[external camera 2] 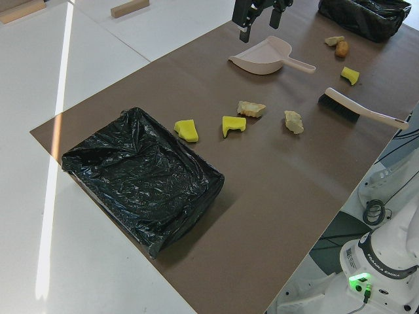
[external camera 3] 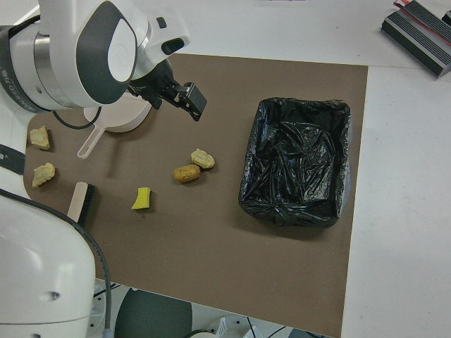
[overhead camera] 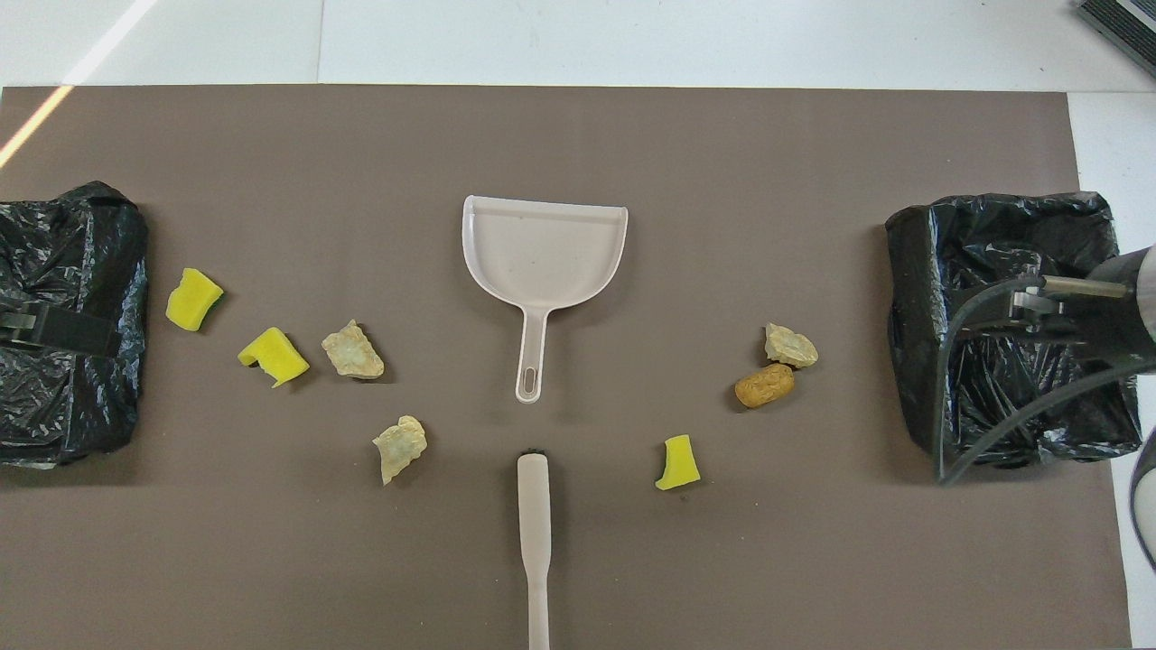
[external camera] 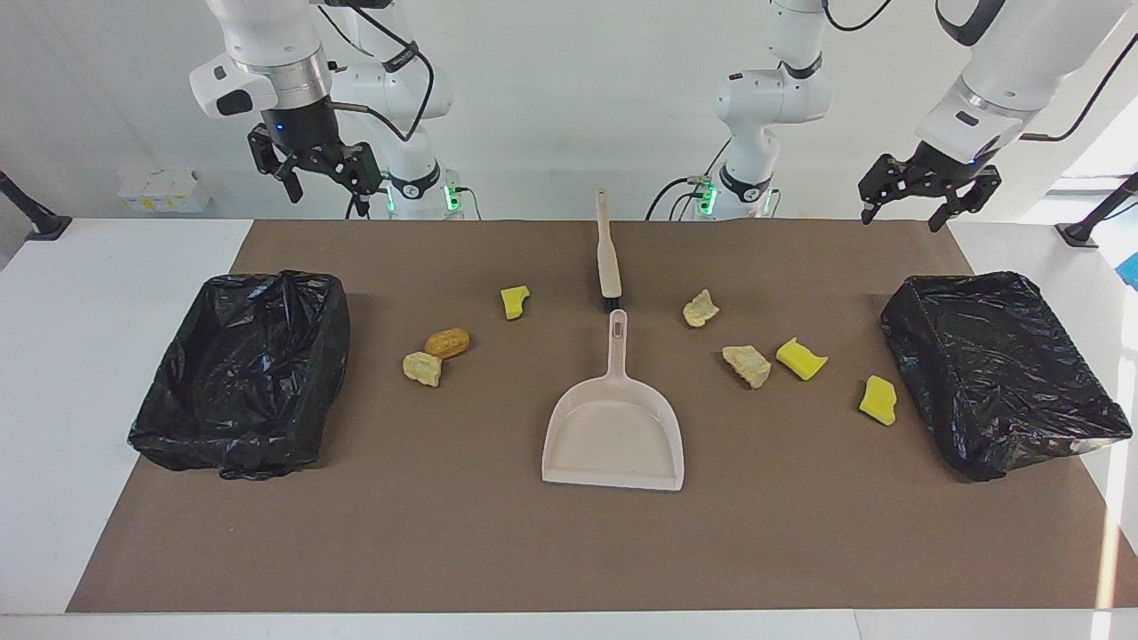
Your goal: Sweep and dump trash in bin
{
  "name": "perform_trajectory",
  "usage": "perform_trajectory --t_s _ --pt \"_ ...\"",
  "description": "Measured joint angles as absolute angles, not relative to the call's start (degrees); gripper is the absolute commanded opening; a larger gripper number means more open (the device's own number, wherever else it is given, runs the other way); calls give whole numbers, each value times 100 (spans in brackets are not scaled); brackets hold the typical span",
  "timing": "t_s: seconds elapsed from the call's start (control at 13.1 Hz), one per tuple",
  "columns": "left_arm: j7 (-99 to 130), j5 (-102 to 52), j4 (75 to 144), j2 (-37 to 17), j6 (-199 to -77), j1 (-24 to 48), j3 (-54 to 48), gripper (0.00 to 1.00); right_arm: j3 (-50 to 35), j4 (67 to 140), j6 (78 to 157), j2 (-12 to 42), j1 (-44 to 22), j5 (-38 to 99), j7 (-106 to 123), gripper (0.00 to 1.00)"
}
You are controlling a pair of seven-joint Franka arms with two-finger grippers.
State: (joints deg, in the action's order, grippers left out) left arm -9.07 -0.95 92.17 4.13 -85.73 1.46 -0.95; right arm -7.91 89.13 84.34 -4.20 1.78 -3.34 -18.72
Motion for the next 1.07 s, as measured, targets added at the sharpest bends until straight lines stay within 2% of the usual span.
perform_trajectory --t_s 0.38,1.07 --pt "-907 -95 9217 413 -8567 145 -97 100 -608 8319 8271 99 87 -330 -1871 100" --pt "-909 -100 9263 416 -8529 137 -127 100 -558 8183 8210 142 -49 -268 -1870 100"
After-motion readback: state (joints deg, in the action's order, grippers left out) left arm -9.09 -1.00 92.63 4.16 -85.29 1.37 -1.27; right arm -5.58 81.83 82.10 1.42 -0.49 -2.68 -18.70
